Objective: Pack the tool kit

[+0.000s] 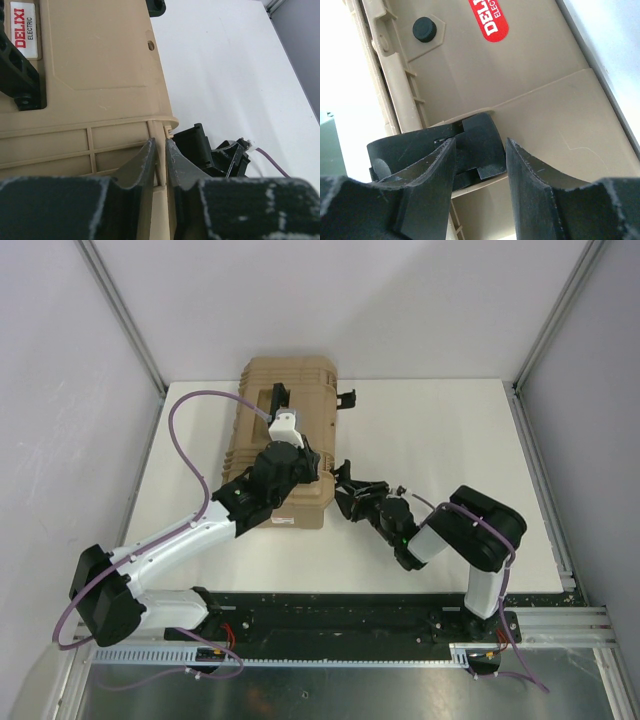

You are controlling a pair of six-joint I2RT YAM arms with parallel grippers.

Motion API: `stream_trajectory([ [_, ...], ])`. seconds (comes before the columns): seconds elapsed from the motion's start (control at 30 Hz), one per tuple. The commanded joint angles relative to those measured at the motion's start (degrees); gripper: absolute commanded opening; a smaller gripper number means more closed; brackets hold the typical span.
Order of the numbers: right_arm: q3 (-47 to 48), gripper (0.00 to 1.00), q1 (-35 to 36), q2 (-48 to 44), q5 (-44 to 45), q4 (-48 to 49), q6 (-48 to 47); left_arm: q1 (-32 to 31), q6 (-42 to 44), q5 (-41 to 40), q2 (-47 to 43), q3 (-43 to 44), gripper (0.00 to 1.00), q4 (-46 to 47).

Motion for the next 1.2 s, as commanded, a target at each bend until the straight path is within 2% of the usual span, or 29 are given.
stream_trajectory([
  [0.0, 1.9, 0.48, 1.4, -4.6, 0.2, 18.7, 3.4, -1.7, -2.0, 9.5, 10.3, -8.5, 0.18, -26.7],
  [0.7, -0.6, 0.43, -0.4, -13.6, -2.3, 16.0, -4.0, -1.7, -1.9, 7.7, 10.0, -8.4, 0.17, -26.7],
  [1.17, 3.7, 0.49, -1.8, -24.1, -8.8, 1.3, -13.7, -1.6, -2.4, 7.5, 9.9, -8.7, 0.16, -26.7],
])
